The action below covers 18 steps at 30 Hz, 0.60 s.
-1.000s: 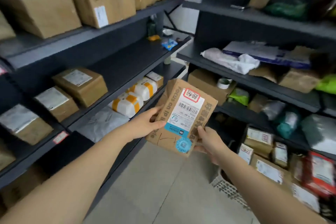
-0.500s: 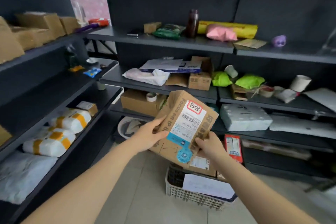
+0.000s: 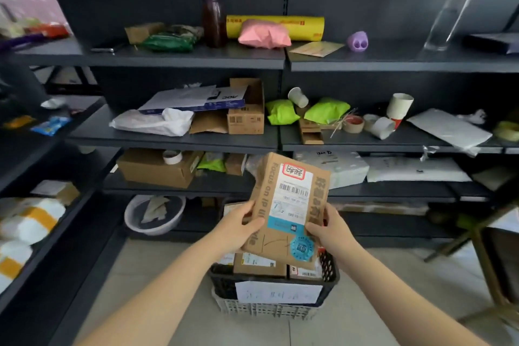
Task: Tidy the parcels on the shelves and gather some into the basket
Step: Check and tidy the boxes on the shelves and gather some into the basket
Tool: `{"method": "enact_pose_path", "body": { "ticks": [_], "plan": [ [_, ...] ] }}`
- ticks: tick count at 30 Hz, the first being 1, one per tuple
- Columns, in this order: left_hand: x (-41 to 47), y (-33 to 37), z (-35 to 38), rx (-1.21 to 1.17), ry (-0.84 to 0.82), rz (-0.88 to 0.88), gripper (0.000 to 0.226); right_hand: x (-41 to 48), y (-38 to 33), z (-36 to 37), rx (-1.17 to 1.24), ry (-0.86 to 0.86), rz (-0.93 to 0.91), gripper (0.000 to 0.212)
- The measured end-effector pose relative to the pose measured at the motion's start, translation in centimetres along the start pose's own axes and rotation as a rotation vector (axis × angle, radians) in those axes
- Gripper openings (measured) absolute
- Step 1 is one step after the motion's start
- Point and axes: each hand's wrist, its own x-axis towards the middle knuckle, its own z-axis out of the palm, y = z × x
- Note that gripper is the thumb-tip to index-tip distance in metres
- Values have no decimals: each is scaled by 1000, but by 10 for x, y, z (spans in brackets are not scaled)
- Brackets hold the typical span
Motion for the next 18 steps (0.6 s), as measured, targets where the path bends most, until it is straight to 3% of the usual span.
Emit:
{"method": "enact_pose_path", "body": {
  "ticks": [13, 18],
  "plan": [
    [211, -89, 10, 250, -231, -183, 56, 191, 74, 43, -70, -51, 257, 38],
    [279, -135, 29, 290, -295, -252, 77, 255, 118, 61, -133, -72, 354, 41]
  ]
}}
